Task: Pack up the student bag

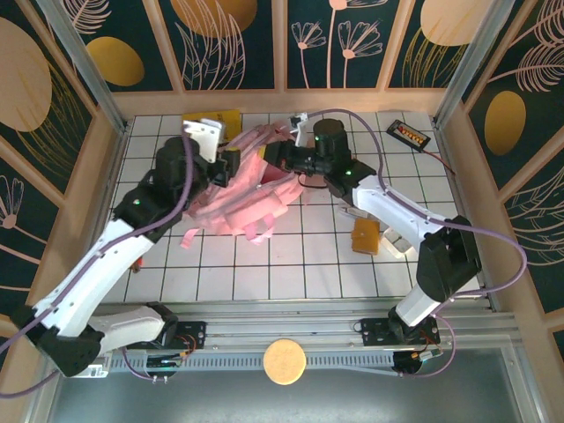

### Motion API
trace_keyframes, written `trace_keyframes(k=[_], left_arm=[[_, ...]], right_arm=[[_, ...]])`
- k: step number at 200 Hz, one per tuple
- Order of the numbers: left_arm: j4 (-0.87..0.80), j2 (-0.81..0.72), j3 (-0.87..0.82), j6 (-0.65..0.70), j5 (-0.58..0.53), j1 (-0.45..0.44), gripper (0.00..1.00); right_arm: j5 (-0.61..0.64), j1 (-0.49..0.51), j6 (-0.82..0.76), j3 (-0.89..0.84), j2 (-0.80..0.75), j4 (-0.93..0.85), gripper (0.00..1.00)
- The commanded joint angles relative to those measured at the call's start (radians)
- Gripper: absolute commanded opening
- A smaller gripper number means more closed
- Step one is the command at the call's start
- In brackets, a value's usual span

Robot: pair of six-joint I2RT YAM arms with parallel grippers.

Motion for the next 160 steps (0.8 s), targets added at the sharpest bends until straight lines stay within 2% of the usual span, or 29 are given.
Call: trace_keyframes(k=[1,26,50,98,144,160], left_arm=[[-0.209,0.035,0.124,-0.178,-0.009,-0.001,0.48],[-0.455,0.119,0.240,-0.324,0.117,-0.001,0.44],[-0.544,0.159,0.263,-0.407,0.214,-0.001,0.45],[-0.604,0.208,0.261,-0.444,0.341,-0.001,0.44],[-0.633,0.213,0.219,-0.479,0.385,-0.001,0.44],[-0.665,0.215,0.213,-0.482,0.368,-0.001,0.44]], right_arm=[[0.079,0.016,0.007,0.080,0.001,0.168,0.00],[0.106,0.041,-0.026,0.122,0.026,0.153,0.00],[0.137,0.073,-0.098,0.152,0.042,0.120,0.00],[0.228,0.124,-0.171,0.055,-0.007,0.196,0.00],[0.235,0.146,-0.169,0.002,-0.019,0.234,0.00],[0.233,0.146,-0.166,-0.001,-0.019,0.237,0.00]])
